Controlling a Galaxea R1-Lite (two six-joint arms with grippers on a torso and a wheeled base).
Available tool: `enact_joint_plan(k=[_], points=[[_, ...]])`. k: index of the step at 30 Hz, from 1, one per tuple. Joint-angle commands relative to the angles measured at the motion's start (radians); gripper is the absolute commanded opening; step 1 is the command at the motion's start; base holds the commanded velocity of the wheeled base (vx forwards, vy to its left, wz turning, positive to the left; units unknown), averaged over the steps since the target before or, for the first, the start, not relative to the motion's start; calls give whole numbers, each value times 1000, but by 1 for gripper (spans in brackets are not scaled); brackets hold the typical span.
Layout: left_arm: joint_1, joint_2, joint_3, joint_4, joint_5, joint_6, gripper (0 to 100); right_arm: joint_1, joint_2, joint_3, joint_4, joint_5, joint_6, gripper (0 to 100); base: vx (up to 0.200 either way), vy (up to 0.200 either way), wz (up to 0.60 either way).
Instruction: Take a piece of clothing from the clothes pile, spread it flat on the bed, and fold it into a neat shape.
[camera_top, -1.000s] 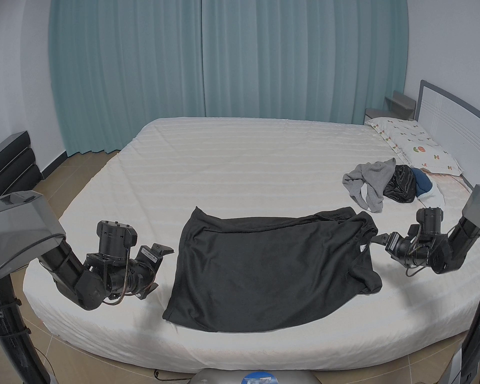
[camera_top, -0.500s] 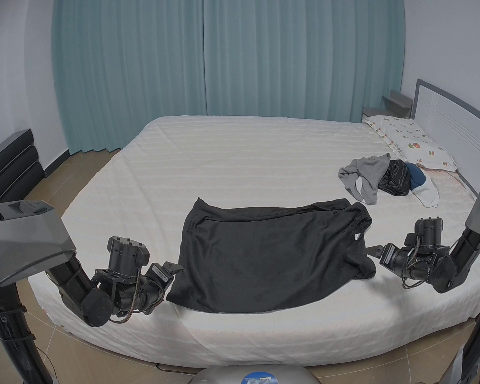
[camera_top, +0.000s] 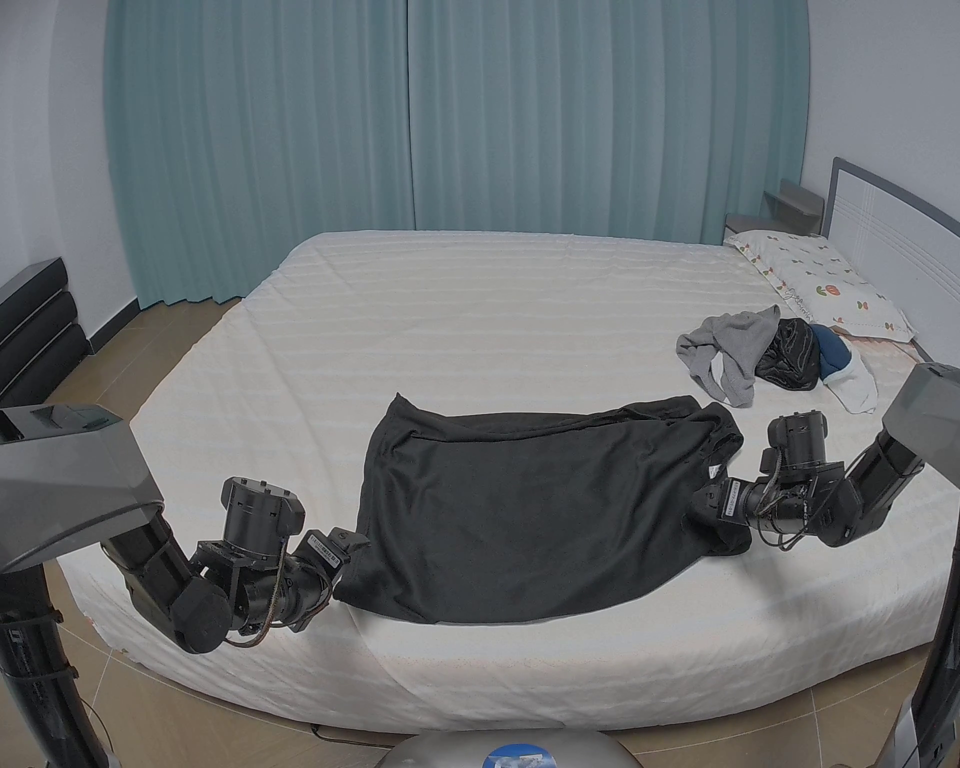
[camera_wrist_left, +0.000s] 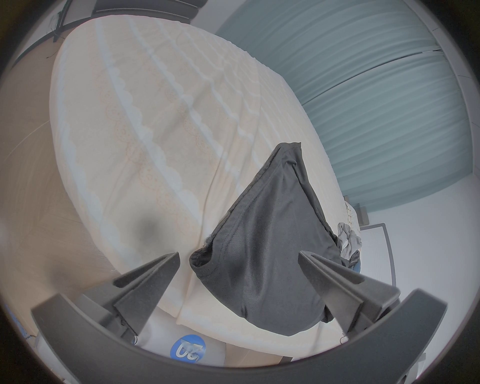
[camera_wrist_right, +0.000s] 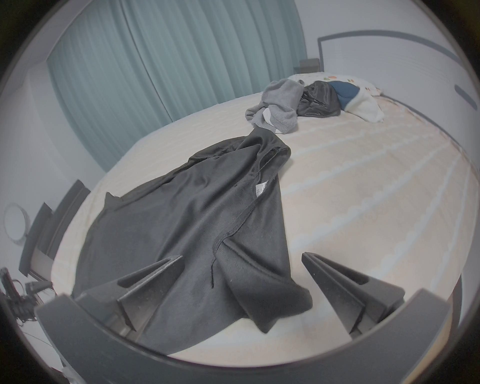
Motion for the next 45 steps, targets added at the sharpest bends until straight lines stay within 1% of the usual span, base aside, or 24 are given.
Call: enact_joint_plan(k=[1,4,9,10,16,18,19,20,23,24,30,33,34,39,42,43,44,45], points=[[3,14,-2,-1,0,-1,100,14,84,-57,13,-19,-30,100,0,0,0],[3,14,-2,-2,0,-1,100,21,107,-83,42,-34,-59,100,0,0,0],[7,12,-2,-2,0,1,100,18,116,-79,44,-34,-63,100,0,0,0],[7,14,-2,-2,0,1,100,15,116,-79,44,-36,-63,0,0,0,0],[7,14,-2,-1,0,1,100,-14,95,-71,39,-39,-63,0,0,0,0],[5,14,-2,-1,-1,1,100,-48,70,-62,44,-34,-62,0,0,0,0],[5,14,-2,-1,-1,1,100,-48,70,-62,44,-34,-62,0,0,0,0],[3,14,-2,-1,-1,1,100,-77,57,-48,44,-23,-51,0,0,0,0],[2,14,-1,-1,-1,2,100,-117,43,-36,39,-13,-43,0,0,0,0],[-1,14,2,-1,-1,7,100,-141,37,-27,33,6,-33,0,0,0,0],[-4,17,4,1,-3,15,100,-206,-14,29,33,125,64,0,0,0,0],[-4,25,2,1,-3,15,100,-227,-16,56,32,168,81,0,0,0,0],[-4,26,1,1,-3,15,100,-235,-12,62,32,178,81,100,0,0,0],[-4,28,4,1,-1,16,100,-261,-20,93,13,208,95,100,0,0,0],[-4,29,7,3,-1,36,100,-264,-54,124,-17,248,162,100,0,0,0],[-4,29,7,3,-1,39,100,-264,-58,128,-22,254,173,100,0,0,0],[-4,31,4,3,-1,44,100,-266,-69,139,-34,277,205,100,0,0,0],[-6,32,1,3,-1,44,100,-266,-72,139,-39,282,214,100,0,0,0]])
